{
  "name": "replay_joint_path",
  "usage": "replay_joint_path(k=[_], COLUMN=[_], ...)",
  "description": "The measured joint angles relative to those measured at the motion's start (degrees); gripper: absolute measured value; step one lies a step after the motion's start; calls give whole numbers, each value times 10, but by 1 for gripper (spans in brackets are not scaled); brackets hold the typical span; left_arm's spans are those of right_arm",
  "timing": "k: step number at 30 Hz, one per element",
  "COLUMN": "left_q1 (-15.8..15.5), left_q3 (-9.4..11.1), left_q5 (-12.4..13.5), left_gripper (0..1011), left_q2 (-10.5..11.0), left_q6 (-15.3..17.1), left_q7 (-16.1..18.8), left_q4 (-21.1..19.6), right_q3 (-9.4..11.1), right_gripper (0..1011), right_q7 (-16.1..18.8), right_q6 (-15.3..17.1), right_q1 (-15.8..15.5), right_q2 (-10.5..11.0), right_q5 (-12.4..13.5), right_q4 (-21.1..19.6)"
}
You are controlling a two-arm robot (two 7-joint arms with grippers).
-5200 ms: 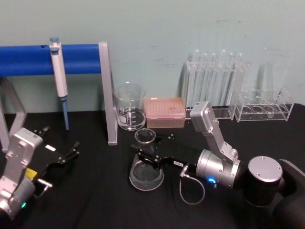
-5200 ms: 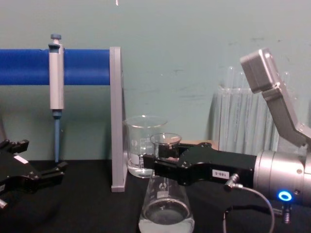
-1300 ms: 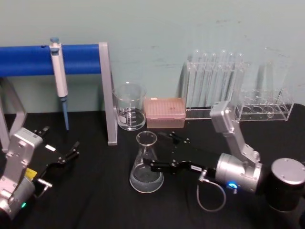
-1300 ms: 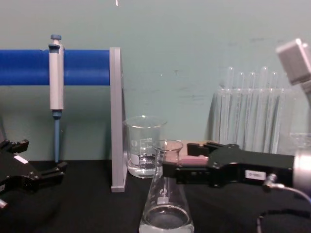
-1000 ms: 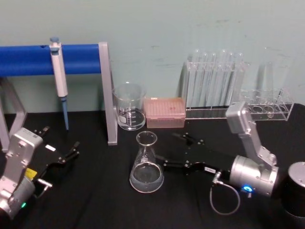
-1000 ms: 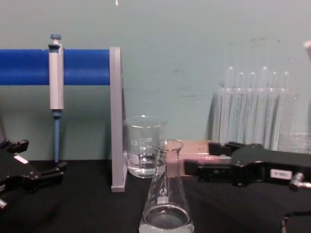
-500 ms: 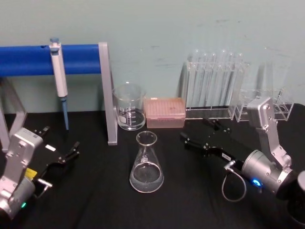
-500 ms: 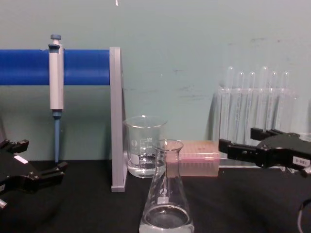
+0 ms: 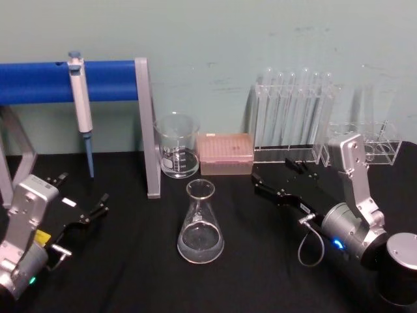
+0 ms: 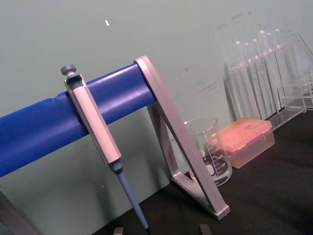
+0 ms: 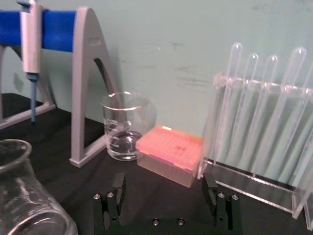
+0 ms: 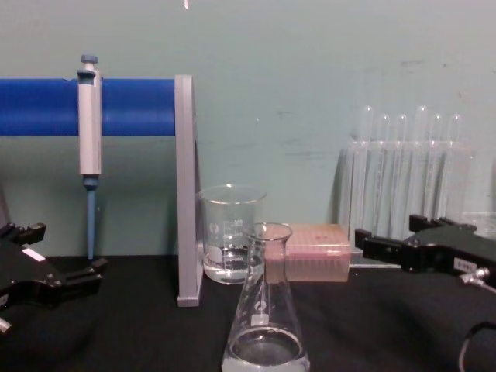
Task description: Grasp the erlenmeyer flask with one hand, shake it three times, then place it back.
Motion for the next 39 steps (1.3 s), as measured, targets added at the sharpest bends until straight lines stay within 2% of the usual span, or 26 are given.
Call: replay_joint_path(k=[13, 39], left_q1=[0, 0], left_q3=[0, 0], left_q5=[0, 0], left_gripper=[1001, 1001], left_q2=[0, 0], left_q6=[0, 0], left_q7=[0, 0], left_q4=[0, 0], right_q3=[9, 8], right_gripper=[1000, 1000], right_q7=[-5, -1], right_q6=[13, 14], right_q1=[16, 16], right_q2=[-28, -28], right_q5=[-20, -20], right_q4=[46, 45])
